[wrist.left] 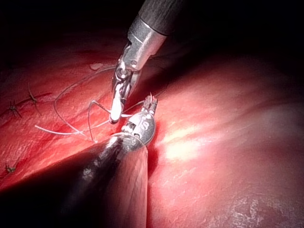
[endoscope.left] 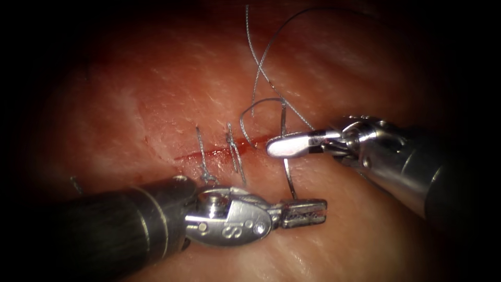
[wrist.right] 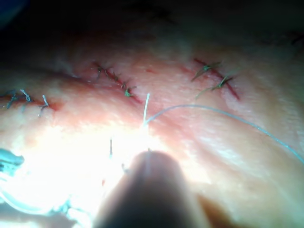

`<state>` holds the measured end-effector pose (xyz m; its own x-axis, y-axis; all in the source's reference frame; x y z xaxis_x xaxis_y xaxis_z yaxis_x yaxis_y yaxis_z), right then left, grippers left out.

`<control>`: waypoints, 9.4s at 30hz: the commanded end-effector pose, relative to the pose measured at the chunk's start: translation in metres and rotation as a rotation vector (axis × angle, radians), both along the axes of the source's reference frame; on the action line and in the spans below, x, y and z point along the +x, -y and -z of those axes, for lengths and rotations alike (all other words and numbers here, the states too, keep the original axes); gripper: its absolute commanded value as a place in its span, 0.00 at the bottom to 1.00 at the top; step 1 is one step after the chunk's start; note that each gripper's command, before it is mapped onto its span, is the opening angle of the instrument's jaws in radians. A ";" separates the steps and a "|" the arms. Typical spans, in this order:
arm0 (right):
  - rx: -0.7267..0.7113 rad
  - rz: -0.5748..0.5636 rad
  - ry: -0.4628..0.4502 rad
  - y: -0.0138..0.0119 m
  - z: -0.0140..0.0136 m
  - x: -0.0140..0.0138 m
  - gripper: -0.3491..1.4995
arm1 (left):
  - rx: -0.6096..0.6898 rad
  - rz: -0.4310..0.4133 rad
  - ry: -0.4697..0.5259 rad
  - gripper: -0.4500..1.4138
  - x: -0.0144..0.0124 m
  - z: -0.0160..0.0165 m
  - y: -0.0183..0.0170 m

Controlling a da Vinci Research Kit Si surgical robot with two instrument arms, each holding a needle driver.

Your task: Wound Closure

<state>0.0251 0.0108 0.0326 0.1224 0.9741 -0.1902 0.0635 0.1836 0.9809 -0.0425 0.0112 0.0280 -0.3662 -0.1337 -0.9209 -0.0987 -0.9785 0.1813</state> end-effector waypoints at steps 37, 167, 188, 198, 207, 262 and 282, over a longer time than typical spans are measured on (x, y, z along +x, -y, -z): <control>-0.657 -0.241 -0.099 -0.0053 -0.0028 -0.0002 0.00 | 0.490 0.127 -0.189 0.24 0.0077 -0.0074 -0.0062; -1.117 -0.323 -0.043 -0.0087 -0.0110 0.0033 0.00 | 0.576 0.135 -0.348 0.11 0.0110 -0.0183 -0.0052; -1.121 -0.337 -0.054 -0.0084 -0.0100 0.0034 0.00 | 0.591 0.081 -0.314 0.09 0.0089 -0.0192 -0.0034; -1.139 -0.313 -0.061 -0.0066 -0.0109 0.0034 0.00 | 0.612 0.058 -0.306 0.10 0.0086 -0.0185 -0.0030; -1.139 -0.293 -0.071 -0.0059 -0.0098 0.0030 0.00 | 0.611 0.055 -0.306 0.10 0.0092 -0.0181 -0.0029; -1.077 -0.212 -0.158 -0.0049 -0.0091 0.0041 0.00 | 0.608 0.064 -0.314 0.14 0.0096 -0.0176 -0.0038; -0.912 -0.019 -0.332 -0.0043 -0.0085 0.0055 0.00 | 0.611 0.066 -0.314 0.14 0.0095 -0.0170 -0.0036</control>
